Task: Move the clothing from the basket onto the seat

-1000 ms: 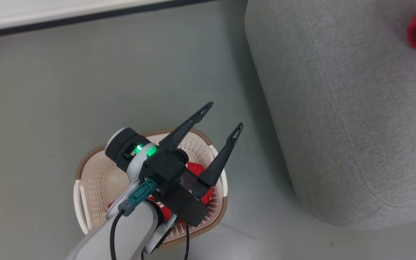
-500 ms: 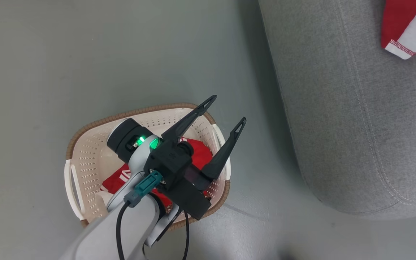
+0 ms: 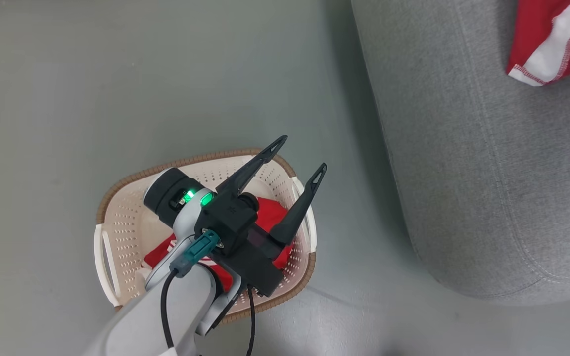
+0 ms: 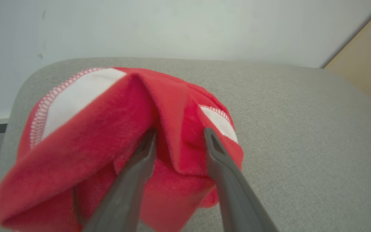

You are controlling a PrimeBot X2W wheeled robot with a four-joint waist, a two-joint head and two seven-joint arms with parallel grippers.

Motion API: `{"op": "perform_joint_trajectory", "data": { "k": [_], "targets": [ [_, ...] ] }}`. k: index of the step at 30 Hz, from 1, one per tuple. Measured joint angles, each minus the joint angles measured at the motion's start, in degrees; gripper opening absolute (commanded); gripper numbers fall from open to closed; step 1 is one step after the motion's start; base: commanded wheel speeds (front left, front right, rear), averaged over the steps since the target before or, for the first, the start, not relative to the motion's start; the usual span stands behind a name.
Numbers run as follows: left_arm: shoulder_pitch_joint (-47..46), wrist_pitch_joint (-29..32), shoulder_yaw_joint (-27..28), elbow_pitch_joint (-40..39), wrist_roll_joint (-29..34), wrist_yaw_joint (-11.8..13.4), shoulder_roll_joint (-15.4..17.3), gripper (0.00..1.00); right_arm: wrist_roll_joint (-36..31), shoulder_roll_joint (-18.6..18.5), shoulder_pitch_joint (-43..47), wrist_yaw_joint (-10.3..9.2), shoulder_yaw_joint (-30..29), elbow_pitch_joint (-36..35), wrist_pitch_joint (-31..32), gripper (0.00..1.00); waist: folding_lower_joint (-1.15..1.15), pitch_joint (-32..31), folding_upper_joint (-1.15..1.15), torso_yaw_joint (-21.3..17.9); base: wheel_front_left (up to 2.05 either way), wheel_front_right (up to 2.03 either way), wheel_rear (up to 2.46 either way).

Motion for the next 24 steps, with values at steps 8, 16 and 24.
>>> {"op": "perform_joint_trajectory", "data": {
  "k": [8,16,24],
  "targets": [
    [1.3,-1.9,0.0,3.4,-0.9,-0.5,-1.2,1.0,0.8,0.7,4.4,2.05,-0.7,0.2,-1.0,1.0,0.0,-3.1,-0.01,-0.1,0.0,0.0,0.0],
    [2.8,-4.2,1.3,7.0,-3.3,-0.5,-2.2,1.0,0.8,3.1,7.6,3.23,0.1,-1.7,-1.5,1.0,0.0,-7.7,-0.01,-0.1,0.0,0.0,0.0],
    [5.5,-5.4,3.6,9.4,-4.7,-0.1,-2.6,1.0,0.5,5.5,12.0,3.94,1.1,-5.4,-1.5,1.0,-0.01,-13.2,-0.02,1.0,0.0,0.0,0.0]
  ]
}}
